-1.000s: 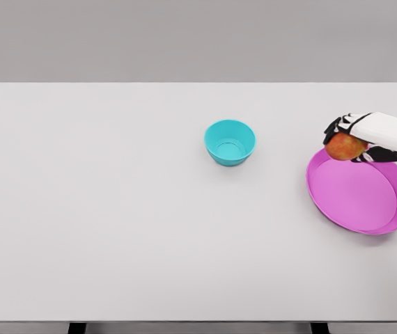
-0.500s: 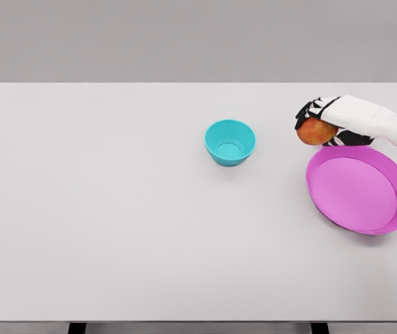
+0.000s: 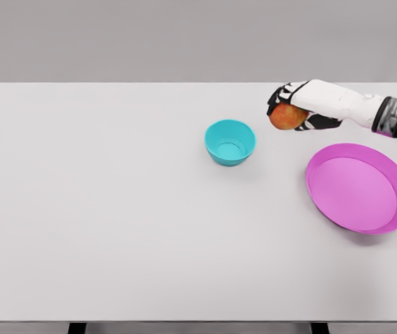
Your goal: Put the apple from the pink plate into the blue bowl with your right arm
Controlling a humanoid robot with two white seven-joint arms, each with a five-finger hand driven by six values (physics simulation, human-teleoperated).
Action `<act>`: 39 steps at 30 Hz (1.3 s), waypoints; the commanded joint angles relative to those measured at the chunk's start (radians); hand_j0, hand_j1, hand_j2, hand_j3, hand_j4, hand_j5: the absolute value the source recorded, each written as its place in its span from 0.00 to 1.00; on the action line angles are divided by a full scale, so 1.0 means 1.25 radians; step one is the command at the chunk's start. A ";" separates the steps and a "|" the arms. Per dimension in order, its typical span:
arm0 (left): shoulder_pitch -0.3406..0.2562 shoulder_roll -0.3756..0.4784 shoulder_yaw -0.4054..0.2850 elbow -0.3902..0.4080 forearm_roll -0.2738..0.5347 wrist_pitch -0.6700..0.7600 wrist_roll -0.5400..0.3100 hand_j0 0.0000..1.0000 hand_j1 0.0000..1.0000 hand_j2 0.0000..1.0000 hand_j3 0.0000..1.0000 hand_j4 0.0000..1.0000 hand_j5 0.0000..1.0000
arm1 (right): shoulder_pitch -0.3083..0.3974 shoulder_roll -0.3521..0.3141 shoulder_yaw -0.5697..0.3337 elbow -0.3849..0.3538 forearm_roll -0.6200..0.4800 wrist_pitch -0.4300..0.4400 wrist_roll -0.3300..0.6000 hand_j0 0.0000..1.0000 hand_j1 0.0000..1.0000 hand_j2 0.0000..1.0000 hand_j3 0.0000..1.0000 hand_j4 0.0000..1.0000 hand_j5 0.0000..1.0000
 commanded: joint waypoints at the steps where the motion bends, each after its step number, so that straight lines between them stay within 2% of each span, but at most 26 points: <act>1: 0.000 0.000 0.000 0.000 0.000 0.000 0.000 1.00 1.00 1.00 1.00 1.00 1.00 | -0.001 0.026 0.026 0.032 0.000 0.002 0.000 0.43 0.43 0.43 0.43 0.43 0.43; 11: 0.000 0.000 0.000 0.000 0.000 0.000 0.000 1.00 1.00 1.00 1.00 1.00 1.00 | -0.080 0.099 0.096 0.113 0.025 0.002 0.000 0.43 0.43 0.43 0.43 0.43 0.43; 15: 0.000 0.000 0.000 0.000 0.000 0.000 0.000 1.00 1.00 1.00 1.00 1.00 1.00 | -0.107 0.118 0.138 0.113 0.025 0.002 0.000 0.43 0.43 0.43 0.43 0.43 0.43; 26: 0.000 0.000 0.000 0.000 0.000 0.000 0.000 1.00 1.00 1.00 1.00 1.00 1.00 | -0.137 0.147 0.208 0.116 0.056 0.002 0.000 0.44 0.44 0.44 0.44 0.44 0.44; 32: 0.000 0.000 0.000 0.000 0.000 0.000 0.000 1.00 1.00 1.00 1.00 1.00 1.00 | -0.139 0.151 0.213 0.116 0.056 0.002 -0.001 0.44 0.44 0.44 0.44 0.44 0.44; 33: 0.000 0.000 0.000 0.000 0.000 0.000 0.000 1.00 1.00 1.00 1.00 1.00 1.00 | -0.139 0.150 0.213 0.116 0.056 0.002 -0.001 0.48 0.48 0.48 0.48 0.48 0.48; 34: 0.000 0.000 0.000 0.000 0.000 0.000 0.000 1.00 1.00 1.00 1.00 1.00 1.00 | -0.139 0.150 0.213 0.119 0.052 0.002 -0.001 0.85 0.85 0.85 0.85 0.85 0.85; 35: 0.000 0.000 0.000 0.000 0.000 0.000 0.000 1.00 1.00 1.00 1.00 1.00 1.00 | -0.137 0.149 0.213 0.114 0.048 0.002 -0.003 1.00 1.00 1.00 1.00 1.00 1.00; 39: 0.000 0.000 0.000 0.000 0.000 0.000 0.000 1.00 1.00 1.00 1.00 1.00 1.00 | -0.137 0.149 0.213 0.110 0.050 0.002 -0.003 1.00 1.00 1.00 1.00 1.00 1.00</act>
